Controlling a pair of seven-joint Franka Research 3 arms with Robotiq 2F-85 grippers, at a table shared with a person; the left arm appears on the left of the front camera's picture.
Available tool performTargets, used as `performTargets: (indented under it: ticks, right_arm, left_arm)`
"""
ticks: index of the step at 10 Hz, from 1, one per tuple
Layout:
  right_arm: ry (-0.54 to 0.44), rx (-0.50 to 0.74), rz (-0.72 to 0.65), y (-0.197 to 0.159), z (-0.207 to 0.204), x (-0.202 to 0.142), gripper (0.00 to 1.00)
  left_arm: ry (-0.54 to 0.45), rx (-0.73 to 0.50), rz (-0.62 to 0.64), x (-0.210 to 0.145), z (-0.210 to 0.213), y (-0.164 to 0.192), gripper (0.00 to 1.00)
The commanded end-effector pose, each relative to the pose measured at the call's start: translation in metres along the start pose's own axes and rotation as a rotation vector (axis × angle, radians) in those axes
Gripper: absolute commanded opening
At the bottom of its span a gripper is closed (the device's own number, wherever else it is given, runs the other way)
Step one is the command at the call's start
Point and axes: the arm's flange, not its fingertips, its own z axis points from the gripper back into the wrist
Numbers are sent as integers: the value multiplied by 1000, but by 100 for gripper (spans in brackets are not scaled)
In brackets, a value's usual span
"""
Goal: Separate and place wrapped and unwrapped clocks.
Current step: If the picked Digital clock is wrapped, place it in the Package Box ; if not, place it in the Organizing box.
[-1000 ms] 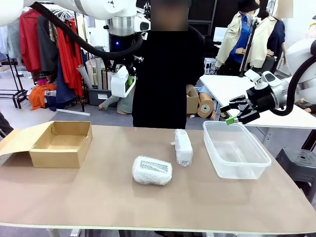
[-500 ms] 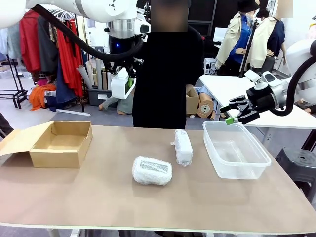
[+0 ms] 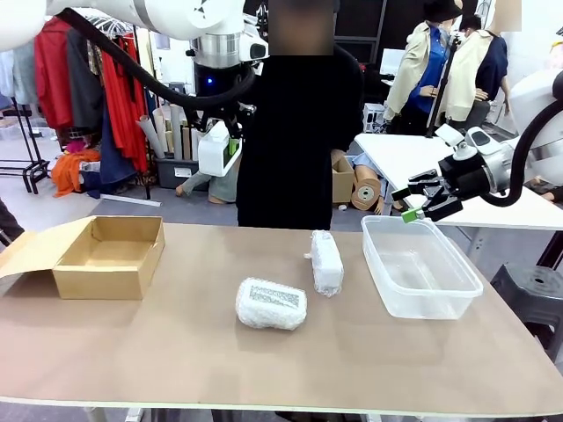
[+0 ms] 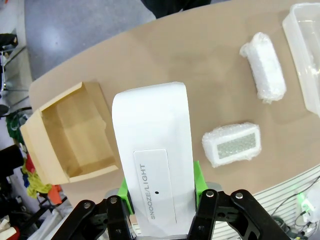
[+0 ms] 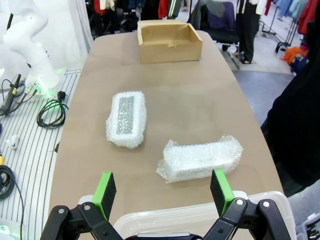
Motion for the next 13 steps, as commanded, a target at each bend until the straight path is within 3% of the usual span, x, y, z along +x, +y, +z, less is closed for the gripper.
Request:
performTargets:
  ticks: [1,7,11,13]
  right_arm:
    - [0,-2,2,0,1,1,100]
    - [0,-2,2,0,1,1,100]
    - [0,-2,2,0,1,1,100]
    - [0,-2,2,0,1,1,100]
  left_arm:
    - [-5,-6,12,-1,4,2,0]
    - [23,-23,5,1,0,-12,0]
    - [89,-245,168,-27,-20,-86,0]
    - [85,-430,279,-52,-48,-118,0]
